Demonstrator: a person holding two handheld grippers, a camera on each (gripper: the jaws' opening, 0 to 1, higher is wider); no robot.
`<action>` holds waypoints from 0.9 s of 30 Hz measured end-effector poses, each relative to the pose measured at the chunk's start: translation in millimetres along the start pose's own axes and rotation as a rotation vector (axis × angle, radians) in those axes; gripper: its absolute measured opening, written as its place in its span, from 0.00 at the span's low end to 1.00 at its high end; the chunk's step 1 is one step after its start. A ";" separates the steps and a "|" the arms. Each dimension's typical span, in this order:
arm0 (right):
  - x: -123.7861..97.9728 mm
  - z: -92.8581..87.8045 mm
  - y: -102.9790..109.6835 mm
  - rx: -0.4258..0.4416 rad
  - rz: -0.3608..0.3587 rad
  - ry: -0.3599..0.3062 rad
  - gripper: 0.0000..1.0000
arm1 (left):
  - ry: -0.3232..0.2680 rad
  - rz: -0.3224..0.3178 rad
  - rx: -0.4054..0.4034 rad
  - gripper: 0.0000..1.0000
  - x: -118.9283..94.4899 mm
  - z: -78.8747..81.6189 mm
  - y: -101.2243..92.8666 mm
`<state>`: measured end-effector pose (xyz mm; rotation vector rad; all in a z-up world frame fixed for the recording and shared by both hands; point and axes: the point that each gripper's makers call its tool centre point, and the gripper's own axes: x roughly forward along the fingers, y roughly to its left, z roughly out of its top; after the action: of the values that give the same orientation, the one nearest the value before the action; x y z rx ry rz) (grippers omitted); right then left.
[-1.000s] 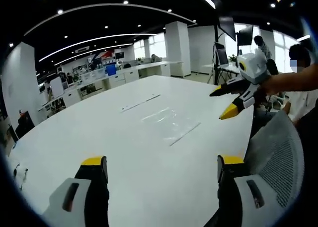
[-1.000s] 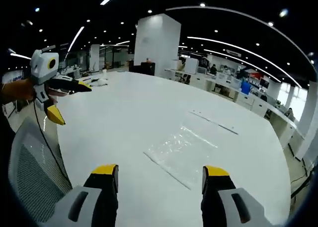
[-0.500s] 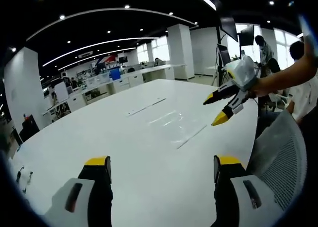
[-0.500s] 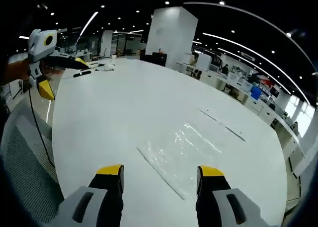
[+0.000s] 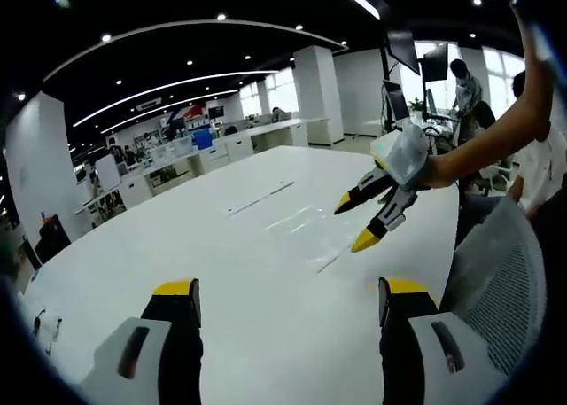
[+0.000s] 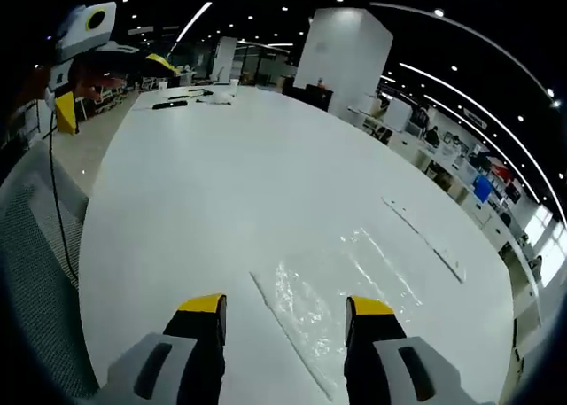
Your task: Open the resealable bag by pulling the two sides of the seal apart until the entire bag opening is separated and visibly accessible.
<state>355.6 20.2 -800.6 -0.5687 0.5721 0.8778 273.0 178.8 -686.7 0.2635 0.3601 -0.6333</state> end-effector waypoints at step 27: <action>52.3 -24.0 17.8 0.093 0.152 0.084 0.20 | 0.012 0.024 -0.065 0.79 -2.4 -11.8 6.4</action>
<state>362.3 41.6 -856.5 -0.4835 0.7359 0.9684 272.3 189.2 -695.6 0.2092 0.3875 -0.5958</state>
